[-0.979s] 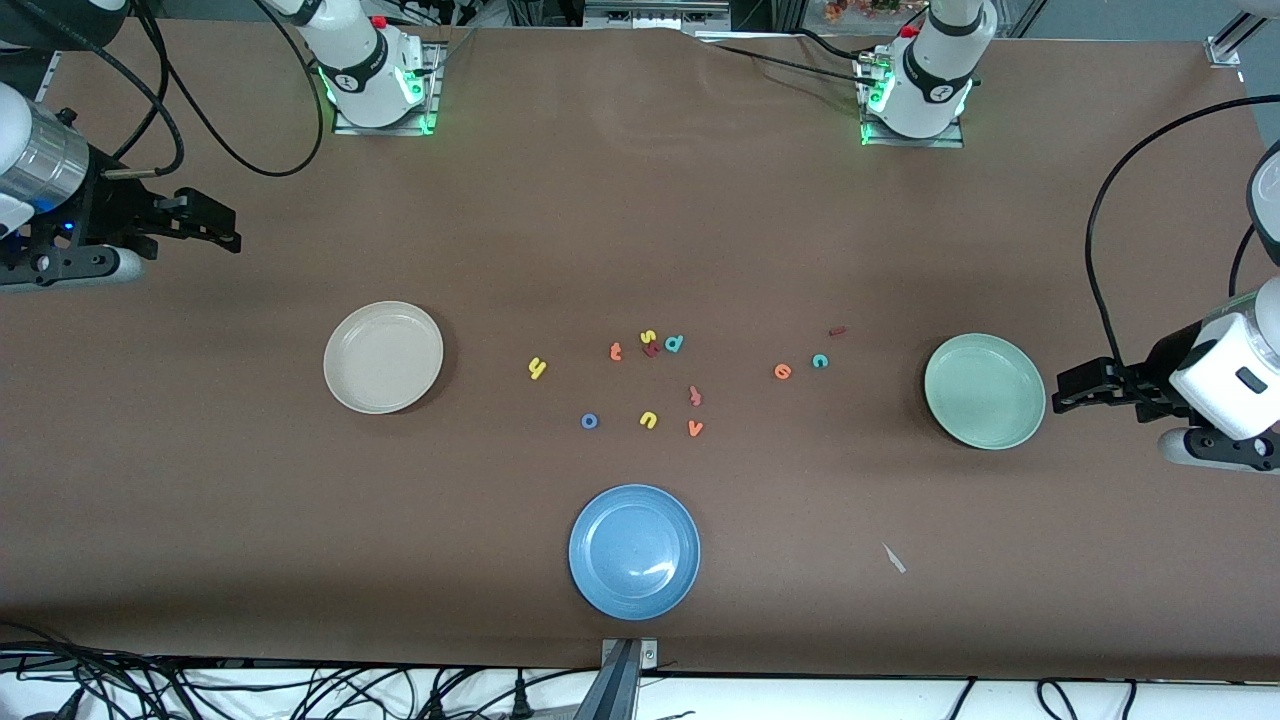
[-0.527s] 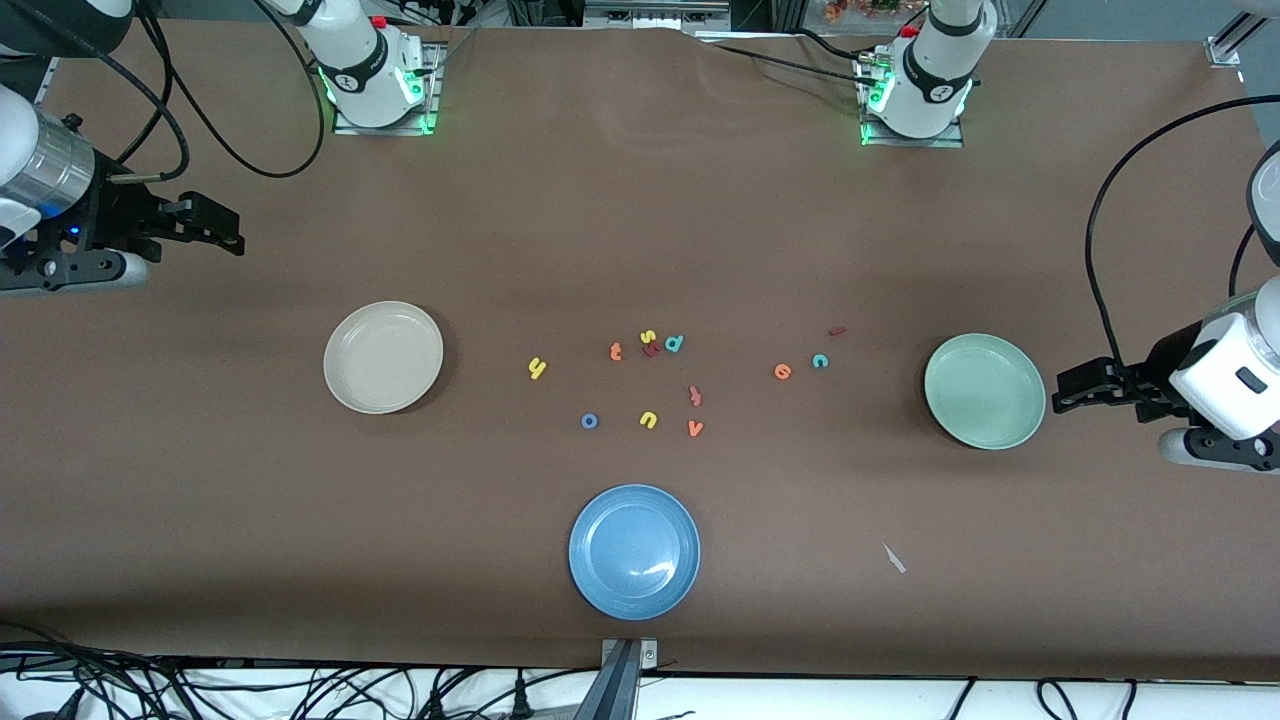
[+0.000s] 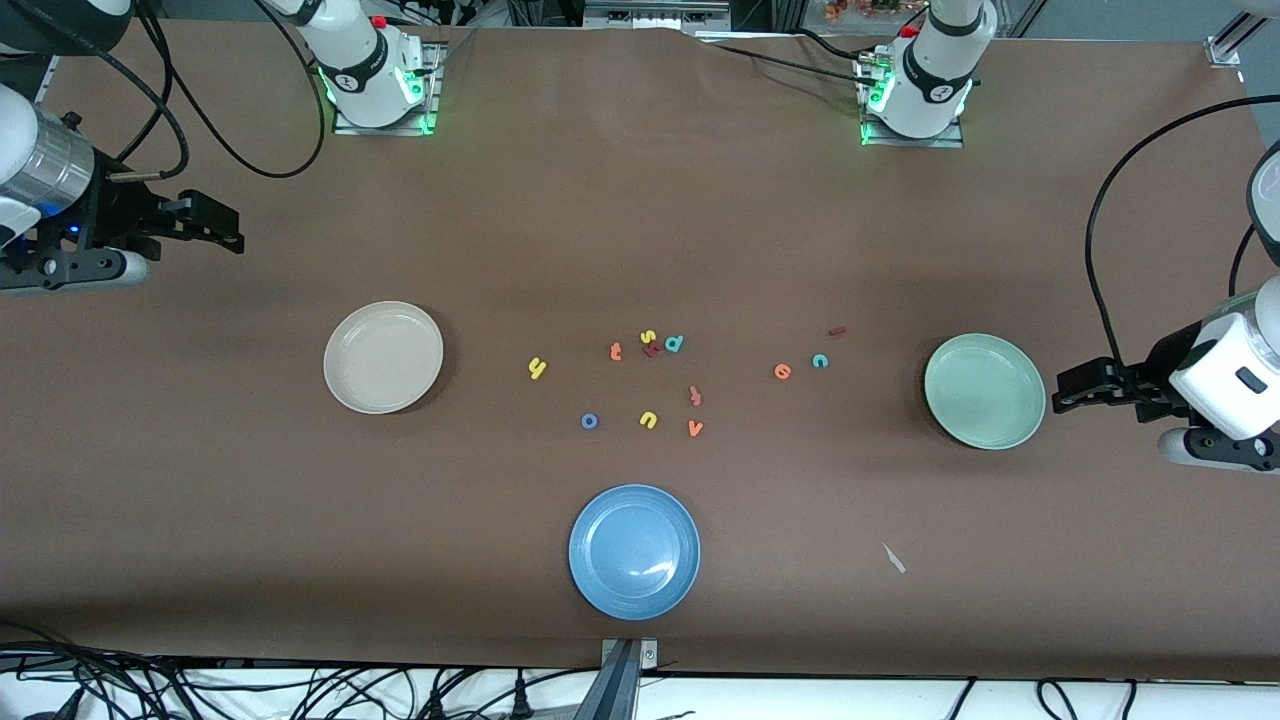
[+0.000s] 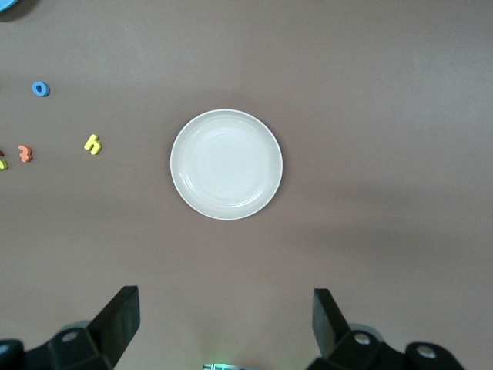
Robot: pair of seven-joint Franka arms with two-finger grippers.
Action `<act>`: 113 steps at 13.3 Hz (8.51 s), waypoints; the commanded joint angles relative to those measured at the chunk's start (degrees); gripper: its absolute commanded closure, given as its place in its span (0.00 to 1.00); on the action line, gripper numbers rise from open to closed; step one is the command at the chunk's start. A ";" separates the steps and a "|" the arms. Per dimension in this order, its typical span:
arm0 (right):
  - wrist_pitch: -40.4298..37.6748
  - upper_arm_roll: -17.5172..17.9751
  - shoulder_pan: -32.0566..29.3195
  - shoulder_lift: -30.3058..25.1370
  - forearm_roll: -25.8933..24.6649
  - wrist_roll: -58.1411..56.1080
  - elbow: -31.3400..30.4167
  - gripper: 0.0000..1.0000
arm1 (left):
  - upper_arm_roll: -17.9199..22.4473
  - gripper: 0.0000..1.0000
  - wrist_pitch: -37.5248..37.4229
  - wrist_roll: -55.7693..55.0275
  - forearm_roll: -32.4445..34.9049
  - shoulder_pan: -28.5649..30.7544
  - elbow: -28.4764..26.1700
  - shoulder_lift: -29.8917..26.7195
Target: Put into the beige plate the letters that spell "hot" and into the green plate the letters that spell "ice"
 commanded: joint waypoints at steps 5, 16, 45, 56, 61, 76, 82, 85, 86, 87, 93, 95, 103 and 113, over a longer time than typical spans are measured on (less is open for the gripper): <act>-0.83 0.15 0.26 0.46 -3.10 -0.51 1.20 0.00 | 0.05 0.00 -0.71 1.14 -1.21 0.15 0.19 -0.41; -0.83 0.15 0.17 0.63 -3.19 -0.60 1.02 0.01 | 0.05 0.00 -0.71 1.23 -1.21 0.06 0.28 -0.41; -0.39 -0.11 0.00 0.72 -3.19 -0.69 0.06 0.00 | -0.39 0.00 -0.71 0.62 -0.68 -1.17 0.36 -0.76; -0.39 -0.11 0.09 0.72 -3.19 -0.60 0.06 0.00 | -0.47 0.00 -0.71 0.53 -0.86 -1.25 0.45 -0.85; -0.30 -0.11 0.09 0.72 -3.19 -0.60 0.06 0.00 | -0.39 0.00 -0.71 0.62 -0.86 -1.25 0.45 -0.85; 3.21 0.15 2.10 3.27 -0.20 0.19 0.14 0.00 | -0.38 0.00 -0.71 0.62 -1.04 -1.25 0.37 -0.85; 11.19 0.24 9.38 13.43 1.73 4.32 4.78 0.01 | -0.30 0.00 -0.71 0.62 -0.95 -1.25 0.36 -0.85; 15.68 0.07 13.61 24.07 2.00 11.24 12.34 0.01 | -0.21 0.00 -0.71 0.79 -1.12 -1.25 0.36 -0.85; 17.61 0.07 14.40 25.93 2.00 13.09 13.06 0.01 | -0.30 0.00 -0.71 0.79 -1.12 -1.25 0.36 -0.85; 20.07 0.07 15.98 27.34 2.00 15.98 13.06 0.01 | -0.30 0.00 -0.71 0.79 -1.12 -1.25 0.36 -0.85; 23.87 -0.11 20.12 33.06 5.23 37.59 13.06 0.01 | 0.14 0.00 -0.80 0.61 -0.34 -0.90 0.36 -0.85; 26.76 -0.11 20.39 34.64 7.62 43.15 13.06 0.01 | 0.14 0.00 -0.80 0.36 -0.77 -0.55 0.19 -0.85; 36.86 -0.20 24.78 39.75 7.27 53.36 9.57 0.01 | 0.49 0.00 -7.31 -1.32 -1.04 -0.37 -1.74 -0.06; 49.36 -0.20 26.27 33.68 7.18 51.69 -8.91 0.01 | -2.05 0.00 5.68 -12.46 -1.21 -4.86 -19.21 0.38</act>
